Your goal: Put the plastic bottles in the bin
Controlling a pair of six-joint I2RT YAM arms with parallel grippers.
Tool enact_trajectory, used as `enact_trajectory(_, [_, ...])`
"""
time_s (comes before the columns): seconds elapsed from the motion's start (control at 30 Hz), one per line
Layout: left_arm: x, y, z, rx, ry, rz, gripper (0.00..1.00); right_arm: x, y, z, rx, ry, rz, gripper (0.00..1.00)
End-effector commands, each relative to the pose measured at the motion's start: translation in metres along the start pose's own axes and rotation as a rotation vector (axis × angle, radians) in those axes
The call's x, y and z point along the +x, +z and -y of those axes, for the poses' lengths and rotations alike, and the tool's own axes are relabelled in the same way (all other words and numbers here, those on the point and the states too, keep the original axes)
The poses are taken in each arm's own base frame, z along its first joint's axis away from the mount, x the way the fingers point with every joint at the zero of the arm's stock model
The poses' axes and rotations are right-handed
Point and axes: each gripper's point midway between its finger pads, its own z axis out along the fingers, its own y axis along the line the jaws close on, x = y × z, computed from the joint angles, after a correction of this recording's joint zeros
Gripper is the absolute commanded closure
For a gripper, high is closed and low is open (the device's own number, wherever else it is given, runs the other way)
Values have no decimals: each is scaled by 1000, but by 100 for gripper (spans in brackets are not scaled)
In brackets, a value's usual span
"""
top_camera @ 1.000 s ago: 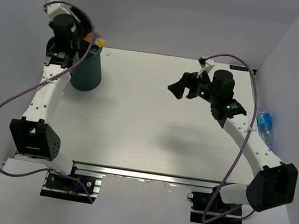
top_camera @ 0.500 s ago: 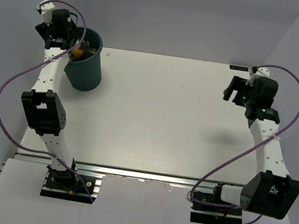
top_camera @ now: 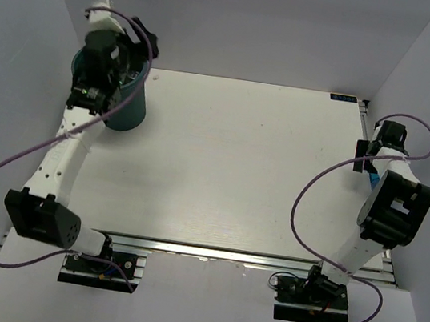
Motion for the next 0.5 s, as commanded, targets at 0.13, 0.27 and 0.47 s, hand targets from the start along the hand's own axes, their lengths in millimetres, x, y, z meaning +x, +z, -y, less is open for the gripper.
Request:
enact_trajectory(0.13, [62,-31,26,135,-43,-108,2,1,39,36,136,4,43,15])
enact_trajectory(0.27, [80,-32,19,114,-50,-155,2,26,57,40,206,-32,-28,16])
enact_trajectory(0.47, [91,-31,14,94,-70,-171,2,33,59,47,247,-16,-54,20])
